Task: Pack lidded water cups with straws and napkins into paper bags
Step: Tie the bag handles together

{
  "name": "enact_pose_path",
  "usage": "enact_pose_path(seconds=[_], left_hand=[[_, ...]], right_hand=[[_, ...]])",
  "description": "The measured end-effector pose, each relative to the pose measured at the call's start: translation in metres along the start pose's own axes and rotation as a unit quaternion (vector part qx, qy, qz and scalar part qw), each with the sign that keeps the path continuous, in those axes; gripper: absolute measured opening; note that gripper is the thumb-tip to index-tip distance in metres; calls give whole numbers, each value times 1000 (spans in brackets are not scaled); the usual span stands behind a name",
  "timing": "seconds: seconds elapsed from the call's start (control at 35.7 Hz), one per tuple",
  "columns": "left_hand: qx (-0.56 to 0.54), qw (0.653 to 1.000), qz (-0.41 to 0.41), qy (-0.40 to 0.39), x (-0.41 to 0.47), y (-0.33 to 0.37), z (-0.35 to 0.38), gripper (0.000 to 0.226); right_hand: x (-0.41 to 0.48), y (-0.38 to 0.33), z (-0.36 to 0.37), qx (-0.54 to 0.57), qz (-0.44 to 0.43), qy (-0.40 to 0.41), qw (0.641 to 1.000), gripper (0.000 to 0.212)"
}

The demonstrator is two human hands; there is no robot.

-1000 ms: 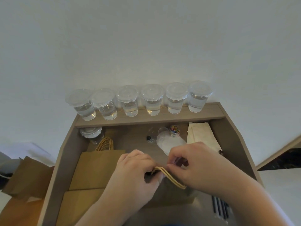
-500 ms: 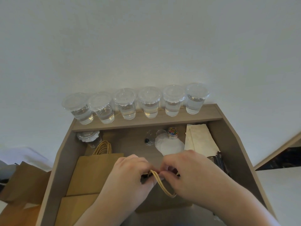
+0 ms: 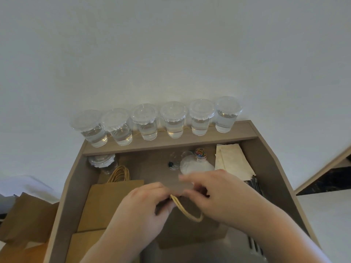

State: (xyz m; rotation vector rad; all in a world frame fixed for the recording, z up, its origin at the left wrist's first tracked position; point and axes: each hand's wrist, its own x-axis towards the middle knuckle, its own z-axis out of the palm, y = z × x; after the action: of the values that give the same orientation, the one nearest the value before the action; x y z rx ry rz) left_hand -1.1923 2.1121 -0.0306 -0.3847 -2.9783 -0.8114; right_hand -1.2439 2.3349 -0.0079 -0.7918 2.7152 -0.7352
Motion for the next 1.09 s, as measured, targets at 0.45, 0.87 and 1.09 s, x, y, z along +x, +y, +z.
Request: enact_pose_path(seconds=[0.45, 0.87, 1.09], left_hand=[[-156, 987, -34, -20, -15, -47, 8, 29], [-252, 925, -129, 253, -60, 61, 21, 13], [-295, 875, -197, 329, -130, 106, 6, 25]], right_hand=[[-56, 20, 10, -9, 46, 41, 998, 47], [-90, 48, -54, 56, -92, 45, 993, 44], [-94, 38, -63, 182, -187, -74, 963, 34]])
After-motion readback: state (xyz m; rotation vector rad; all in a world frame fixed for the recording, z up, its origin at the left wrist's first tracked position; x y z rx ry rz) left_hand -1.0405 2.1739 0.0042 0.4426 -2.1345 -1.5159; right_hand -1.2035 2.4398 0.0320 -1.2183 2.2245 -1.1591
